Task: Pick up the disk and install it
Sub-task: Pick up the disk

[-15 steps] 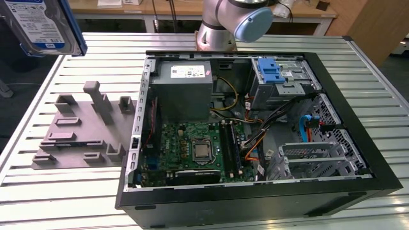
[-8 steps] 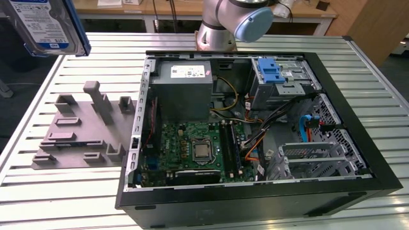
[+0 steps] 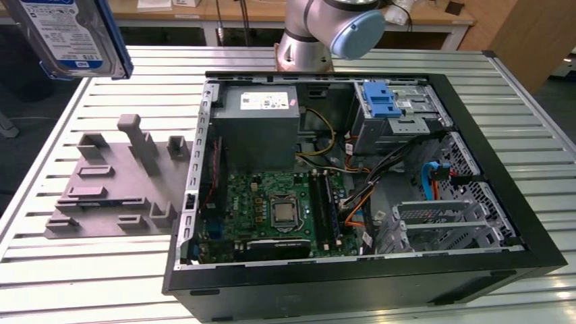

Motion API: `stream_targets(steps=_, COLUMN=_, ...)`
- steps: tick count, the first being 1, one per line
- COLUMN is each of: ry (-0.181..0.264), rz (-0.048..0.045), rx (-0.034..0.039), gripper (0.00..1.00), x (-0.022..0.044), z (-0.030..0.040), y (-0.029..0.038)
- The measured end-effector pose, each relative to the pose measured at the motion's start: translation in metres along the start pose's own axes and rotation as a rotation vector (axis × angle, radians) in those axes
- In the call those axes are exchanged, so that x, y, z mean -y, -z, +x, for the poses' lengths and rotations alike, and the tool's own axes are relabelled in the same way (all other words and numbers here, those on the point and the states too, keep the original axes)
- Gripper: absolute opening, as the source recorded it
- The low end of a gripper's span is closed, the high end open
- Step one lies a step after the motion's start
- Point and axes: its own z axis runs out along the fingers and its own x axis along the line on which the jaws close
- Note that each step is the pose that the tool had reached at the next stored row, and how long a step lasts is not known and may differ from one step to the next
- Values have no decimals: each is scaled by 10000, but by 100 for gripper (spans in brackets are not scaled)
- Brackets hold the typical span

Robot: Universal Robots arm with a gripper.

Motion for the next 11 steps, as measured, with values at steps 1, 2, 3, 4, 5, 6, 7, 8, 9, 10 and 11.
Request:
stream_targets(steps=1, ry=0, rz=0, rx=0, gripper=36, x=9, z=0, y=0)
stream_targets(steps=2, ry=0, rz=0, rx=0, gripper=36, x=19, z=0, y=1)
stream_targets(steps=3, ry=0, rz=-1, rx=-1, gripper=36, x=27, z=0, y=1)
stream_targets(steps=4, ry=0, rz=0, rx=0, gripper=36, x=36, z=-1, y=1)
stream_targets(steps=5, ry=0, rz=1, rx=0, gripper=36, x=42, z=-1, y=0)
stream_targets(steps=6, ry=0, rz=-1, rx=0, gripper=36, x=49, z=-1, y=1)
stream_targets(steps=7, ry=0, rz=0, rx=0, gripper=36, x=55, z=-1, y=1)
stream_targets(steps=8, ry=0, rz=-1, rx=0, gripper=36, x=61, z=-1, y=1)
stream_targets(steps=9, ry=0, rz=0, rx=0, gripper=36, x=67, z=-1, y=1)
stream_targets(steps=10, ry=0, rz=-1, rx=0, gripper=36, x=74, z=-1, y=2)
stream_targets(steps=11, ry=0, rz=0, rx=0, gripper=36, x=81, z=-1, y=1)
